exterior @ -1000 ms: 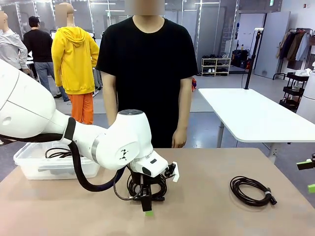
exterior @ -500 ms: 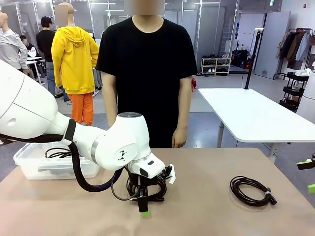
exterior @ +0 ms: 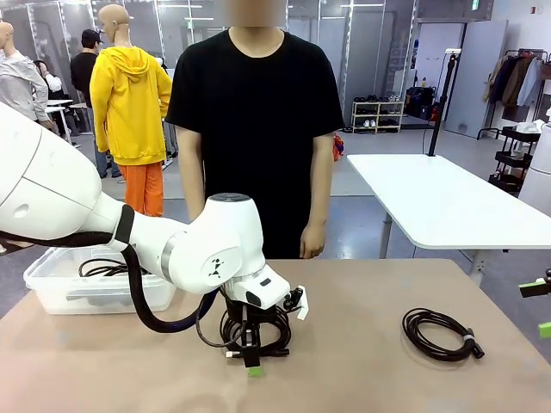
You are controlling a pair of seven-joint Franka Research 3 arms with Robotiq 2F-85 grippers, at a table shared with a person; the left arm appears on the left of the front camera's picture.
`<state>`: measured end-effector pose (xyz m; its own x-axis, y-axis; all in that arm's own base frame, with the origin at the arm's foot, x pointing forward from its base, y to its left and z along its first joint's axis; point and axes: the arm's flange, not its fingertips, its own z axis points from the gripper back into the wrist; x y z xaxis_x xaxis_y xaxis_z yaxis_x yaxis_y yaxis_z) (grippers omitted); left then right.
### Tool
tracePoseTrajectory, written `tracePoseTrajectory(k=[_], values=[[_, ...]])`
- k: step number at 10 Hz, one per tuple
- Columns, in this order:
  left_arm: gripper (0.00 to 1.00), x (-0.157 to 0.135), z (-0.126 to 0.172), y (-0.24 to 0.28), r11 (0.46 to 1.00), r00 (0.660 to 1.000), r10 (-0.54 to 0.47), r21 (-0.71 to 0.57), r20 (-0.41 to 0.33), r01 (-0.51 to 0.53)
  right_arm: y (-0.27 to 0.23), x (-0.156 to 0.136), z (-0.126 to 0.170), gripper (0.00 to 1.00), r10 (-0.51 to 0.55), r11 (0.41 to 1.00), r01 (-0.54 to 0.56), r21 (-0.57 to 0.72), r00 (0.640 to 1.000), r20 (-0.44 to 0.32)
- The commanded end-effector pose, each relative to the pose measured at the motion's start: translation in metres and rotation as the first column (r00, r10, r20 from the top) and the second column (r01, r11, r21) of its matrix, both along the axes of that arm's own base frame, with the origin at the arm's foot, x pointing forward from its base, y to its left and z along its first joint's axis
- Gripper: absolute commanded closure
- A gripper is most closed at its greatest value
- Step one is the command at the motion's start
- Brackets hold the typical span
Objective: Organize and store the cables.
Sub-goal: Place the USB Extension Cable into the Organizing box.
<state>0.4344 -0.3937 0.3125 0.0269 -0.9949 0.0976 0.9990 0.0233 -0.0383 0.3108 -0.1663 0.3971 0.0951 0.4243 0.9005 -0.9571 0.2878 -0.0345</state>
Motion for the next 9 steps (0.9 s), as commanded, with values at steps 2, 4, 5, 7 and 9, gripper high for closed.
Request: tracePoseTrajectory(k=[2, 4, 5, 7, 9], values=[[0.89, -0.002, 0.002, -0.001, 0.999, 1.0, 0.01, 0.034, -0.021, -0.009, 0.001, -0.002, 0.004, 0.0, -0.003, 1.0, 0.003, -0.001, 1.0, -0.024], [1.0, -0.002, 0.005, -0.001, 0.999, 1.0, 0.008, 0.033, -0.012, -0.007, 0.001, -0.002, 0.004, 0.0, -0.003, 1.0, 0.003, -0.001, 1.0, -0.024], [1.0, -0.002, 0.008, -0.001, 1.0, 1.0, 0.0, 0.031, -0.013, 0.001, 0.001, -0.002, 0.004, 0.0, -0.003, 1.0, 0.003, -0.001, 1.0, -0.024], [1.0, -0.003, 0.019, -0.003, 0.998, 1.0, -0.014, 0.062, 0.011, 0.013, 0.001, -0.002, 0.004, 0.0, -0.003, 1.0, 0.003, -0.001, 1.0, -0.024], [1.0, -0.011, 0.053, 0.0, 0.997, 0.997, -0.065, 0.046, 0.042, 0.063, 0.001, -0.002, 0.004, 0.0, -0.003, 1.0, 0.003, -0.001, 1.0, -0.024]])
